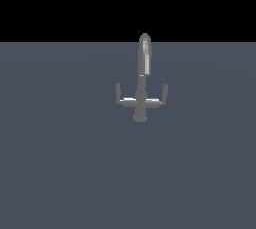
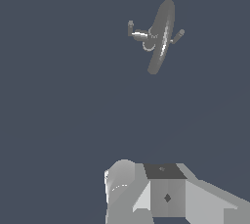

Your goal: Turn on the faucet by rotating a designated handle.

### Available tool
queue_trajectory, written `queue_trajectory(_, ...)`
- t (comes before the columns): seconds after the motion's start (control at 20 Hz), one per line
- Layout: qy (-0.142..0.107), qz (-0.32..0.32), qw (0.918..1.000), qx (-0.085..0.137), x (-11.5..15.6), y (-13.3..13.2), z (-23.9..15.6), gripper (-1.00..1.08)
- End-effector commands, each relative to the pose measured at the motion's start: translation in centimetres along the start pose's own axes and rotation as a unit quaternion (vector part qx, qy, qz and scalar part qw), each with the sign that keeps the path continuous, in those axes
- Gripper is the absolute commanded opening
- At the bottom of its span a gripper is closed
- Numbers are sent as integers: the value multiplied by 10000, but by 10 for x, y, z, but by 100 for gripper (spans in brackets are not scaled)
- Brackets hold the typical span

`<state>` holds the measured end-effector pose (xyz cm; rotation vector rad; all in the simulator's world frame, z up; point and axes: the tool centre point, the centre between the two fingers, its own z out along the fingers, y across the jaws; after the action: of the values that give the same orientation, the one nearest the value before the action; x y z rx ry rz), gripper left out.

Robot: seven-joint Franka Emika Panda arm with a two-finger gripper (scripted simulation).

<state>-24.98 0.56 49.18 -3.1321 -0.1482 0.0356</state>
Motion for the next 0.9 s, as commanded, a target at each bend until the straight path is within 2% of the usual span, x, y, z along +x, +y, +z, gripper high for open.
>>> queue_trajectory(0.0, -54, -112, 9999, -63, 2, 1, 1, -100)
queue_trajectory(0.3, -287, -567, 9975, -308, 10, 6, 6, -100)
queue_trajectory(0.5, -523, -1005, 9922, -521, 19, 11, 10, -100)
queue_trajectory(0.65, -749, -1406, 9848, -698, 26, 15, 14, -100)
queue_trajectory(0.85, -1086, -1974, 9700, -917, 38, 20, 19, -100)
